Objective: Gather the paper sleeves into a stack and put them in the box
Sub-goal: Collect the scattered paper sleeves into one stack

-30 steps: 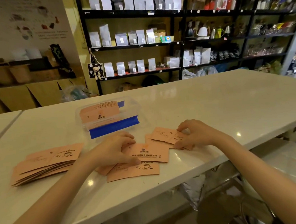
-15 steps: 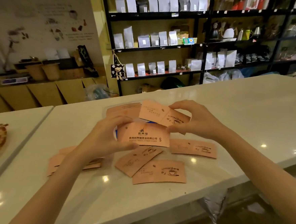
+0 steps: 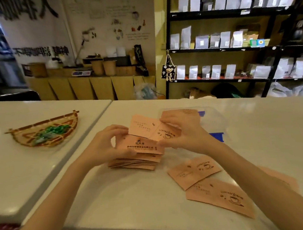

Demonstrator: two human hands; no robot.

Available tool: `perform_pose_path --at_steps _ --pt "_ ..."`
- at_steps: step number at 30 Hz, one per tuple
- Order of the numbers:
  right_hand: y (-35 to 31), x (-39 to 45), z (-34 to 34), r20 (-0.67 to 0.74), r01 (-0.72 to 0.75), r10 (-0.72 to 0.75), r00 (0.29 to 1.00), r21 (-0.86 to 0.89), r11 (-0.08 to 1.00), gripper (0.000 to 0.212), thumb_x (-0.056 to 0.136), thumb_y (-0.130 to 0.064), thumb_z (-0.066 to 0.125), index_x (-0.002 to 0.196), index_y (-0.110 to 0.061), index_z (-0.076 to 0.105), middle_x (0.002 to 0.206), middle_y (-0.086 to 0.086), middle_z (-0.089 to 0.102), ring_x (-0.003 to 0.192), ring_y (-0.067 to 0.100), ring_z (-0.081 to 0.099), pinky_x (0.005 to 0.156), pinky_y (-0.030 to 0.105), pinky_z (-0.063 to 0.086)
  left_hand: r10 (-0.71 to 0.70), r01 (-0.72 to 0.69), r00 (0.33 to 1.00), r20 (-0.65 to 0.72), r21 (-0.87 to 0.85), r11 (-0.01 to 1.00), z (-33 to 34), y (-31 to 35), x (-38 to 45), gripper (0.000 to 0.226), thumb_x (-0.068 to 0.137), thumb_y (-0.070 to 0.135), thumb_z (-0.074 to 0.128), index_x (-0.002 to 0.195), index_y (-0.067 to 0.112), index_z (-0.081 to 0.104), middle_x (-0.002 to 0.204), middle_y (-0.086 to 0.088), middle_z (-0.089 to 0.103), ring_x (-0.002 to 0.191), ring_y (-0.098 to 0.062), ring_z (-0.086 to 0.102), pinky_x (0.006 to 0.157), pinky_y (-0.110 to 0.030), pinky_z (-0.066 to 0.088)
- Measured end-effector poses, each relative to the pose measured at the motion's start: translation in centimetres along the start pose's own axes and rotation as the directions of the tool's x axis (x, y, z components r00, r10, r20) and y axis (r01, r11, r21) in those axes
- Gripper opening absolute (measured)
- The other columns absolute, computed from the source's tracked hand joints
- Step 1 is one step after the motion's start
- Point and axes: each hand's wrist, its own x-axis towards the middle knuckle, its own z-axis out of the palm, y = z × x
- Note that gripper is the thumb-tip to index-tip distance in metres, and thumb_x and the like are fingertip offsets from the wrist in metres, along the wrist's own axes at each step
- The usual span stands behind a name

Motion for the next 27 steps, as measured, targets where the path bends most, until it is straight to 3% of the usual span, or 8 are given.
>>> perform_pose_path --at_steps 2,5,8,12,15,18,22,27 --pt "-0.3 0.4 1.0 0.058 -0.006 0.004 0.998 0.031 0.999 0.069 0.071 -0.042 0.068 0.132 -0.025 0.040 0.139 -0.006 0.039 0.119 0.006 0.032 0.098 0.024 0.023 -0.050 0.050 0.998 0.034 0.001 0.999 0.3 -1.0 -0.2 0.078 0.054 0.049 0.077 0.123 0.023 0.051 0.131 0.008 0.047 0.115 -0.008 0.040 0.102 -0.031 0.034" --pt "-0.5 1.1 2.5 0.132 0.009 -0.015 0.991 0.041 0.999 0.070 0.071 -0.043 0.067 0.132 -0.025 0.038 0.139 -0.006 0.038 0.112 0.001 0.029 0.101 0.026 0.028 -0.105 0.108 0.991 0.088 -0.028 0.994 0.6 -1.9 -0.5 0.098 0.035 0.073 0.067 0.122 0.029 0.052 0.133 0.009 0.046 0.112 -0.006 0.041 0.098 -0.028 0.036" --pt "-0.6 1.5 3.5 0.167 0.041 -0.040 0.985 -0.006 0.999 0.070 0.073 -0.043 0.066 0.133 -0.023 0.036 0.139 -0.005 0.036 0.123 0.008 0.029 0.098 0.023 0.022 -0.130 0.139 0.986 0.109 -0.079 0.987 0.9 -2.7 -0.8 0.108 0.027 0.086 0.054 0.122 0.034 0.050 0.135 0.010 0.045 0.116 -0.008 0.043 0.100 -0.030 0.037" --pt "-0.6 1.6 4.4 0.223 0.074 -0.058 0.973 -0.063 0.995 0.070 0.075 -0.043 0.064 0.134 -0.021 0.035 0.140 -0.004 0.035 0.127 0.010 0.026 0.100 0.022 0.023 -0.167 0.180 0.977 0.130 -0.097 0.979 1.2 -2.7 -1.1 0.106 0.037 0.075 0.062 0.132 0.037 0.032 0.143 0.008 0.036 0.124 -0.013 0.036 0.103 -0.034 0.034" --pt "-0.4 1.5 5.0 0.275 0.060 -0.039 0.961 -0.065 0.996 0.069 0.076 -0.046 0.060 0.135 -0.021 0.035 0.140 -0.004 0.034 0.127 0.009 0.026 0.098 0.020 0.025 -0.173 0.193 0.971 0.162 -0.113 0.975 1.0 -2.9 -1.3 0.122 0.028 0.080 0.062 0.136 0.040 0.020 0.146 0.009 0.031 0.133 -0.017 0.029 0.107 -0.036 0.030" --pt "-0.3 1.2 4.7 0.295 0.036 -0.017 0.955 -0.059 0.998 0.071 0.077 -0.047 0.060 0.137 -0.023 0.032 0.144 -0.004 0.030 0.131 0.011 0.023 0.100 0.022 0.023 -0.091 0.102 0.986 0.140 -0.079 0.992 0.9 -1.9 -1.6 0.111 0.040 0.072 0.069 0.135 0.041 0.022 0.146 0.010 0.029 0.131 -0.011 0.027 0.106 -0.031 0.028" --pt "0.2 -0.2 2.7 0.240 -0.034 0.027 0.970 0.024 0.999 0.069 0.073 -0.048 0.064 0.133 -0.035 0.033 0.146 -0.011 0.029 0.131 0.008 0.026 0.103 0.028 0.027 0.077 -0.078 0.994 0.078 0.003 0.997 1.8 1.0 -1.7 0.089 0.054 0.070 0.062 0.132 0.037 0.033 0.145 0.012 0.029 0.126 -0.002 0.022 0.104 -0.026 0.024" --pt "1.2 -3.7 -0.7 0.105 -0.102 0.091 0.990 0.108 0.989 0.062 0.069 -0.041 0.071 0.125 -0.036 0.044 0.127 -0.021 0.044 0.110 -0.005 0.037 0.087 0.013 0.034 0.310 -0.312 0.949 0.050 0.038 0.949 3.8 5.9 -1.9 0.078 0.059 0.073 0.053 0.127 0.034 0.043 0.141 0.015 0.034 0.120 0.009 0.019 0.101 -0.019 0.020"
